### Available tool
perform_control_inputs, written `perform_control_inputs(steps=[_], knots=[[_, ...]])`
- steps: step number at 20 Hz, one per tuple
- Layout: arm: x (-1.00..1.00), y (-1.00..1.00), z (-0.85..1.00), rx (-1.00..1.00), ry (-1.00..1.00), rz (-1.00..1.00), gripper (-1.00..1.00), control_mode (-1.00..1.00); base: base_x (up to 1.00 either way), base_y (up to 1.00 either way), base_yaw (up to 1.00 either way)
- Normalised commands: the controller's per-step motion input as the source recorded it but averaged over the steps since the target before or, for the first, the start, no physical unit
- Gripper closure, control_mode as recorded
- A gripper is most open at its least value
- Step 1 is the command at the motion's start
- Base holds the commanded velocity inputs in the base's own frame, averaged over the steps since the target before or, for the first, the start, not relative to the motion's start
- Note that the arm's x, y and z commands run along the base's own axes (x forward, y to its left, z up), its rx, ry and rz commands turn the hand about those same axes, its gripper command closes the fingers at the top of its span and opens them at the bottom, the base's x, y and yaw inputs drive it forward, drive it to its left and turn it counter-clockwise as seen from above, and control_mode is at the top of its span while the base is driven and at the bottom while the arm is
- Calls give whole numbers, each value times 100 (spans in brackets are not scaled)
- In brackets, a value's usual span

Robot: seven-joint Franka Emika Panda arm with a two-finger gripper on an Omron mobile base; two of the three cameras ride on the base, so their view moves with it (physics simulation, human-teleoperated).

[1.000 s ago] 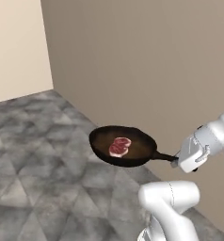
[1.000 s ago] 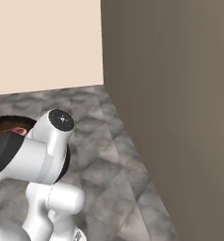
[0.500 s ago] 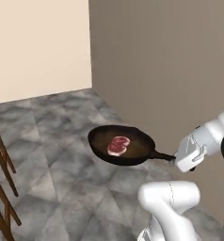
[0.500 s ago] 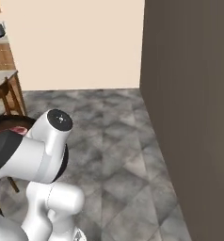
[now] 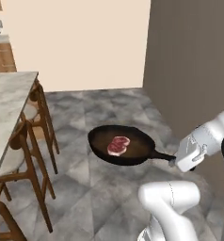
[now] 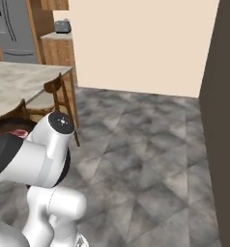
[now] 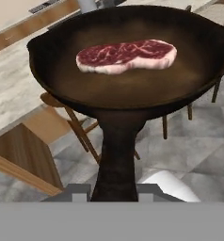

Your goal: Pick up the pan with the steak in it and place it on the dining table. Then place the steak on the plate.

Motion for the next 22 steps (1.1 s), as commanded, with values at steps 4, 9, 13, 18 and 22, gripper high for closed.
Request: perform_control_inputs(steps=[4, 9, 13, 18, 22], knots=[[0, 0, 0, 0, 0, 0, 100, 100, 0, 0, 50], [0, 0, 0, 0, 0, 0, 100, 100, 0, 0, 50], [0, 0, 0, 0, 0, 0, 100, 100, 0, 0, 50], [0, 0, 0, 0, 0, 0, 100, 100, 0, 0, 50], [0, 0, 0, 0, 0, 0, 100, 100, 0, 0, 50]])
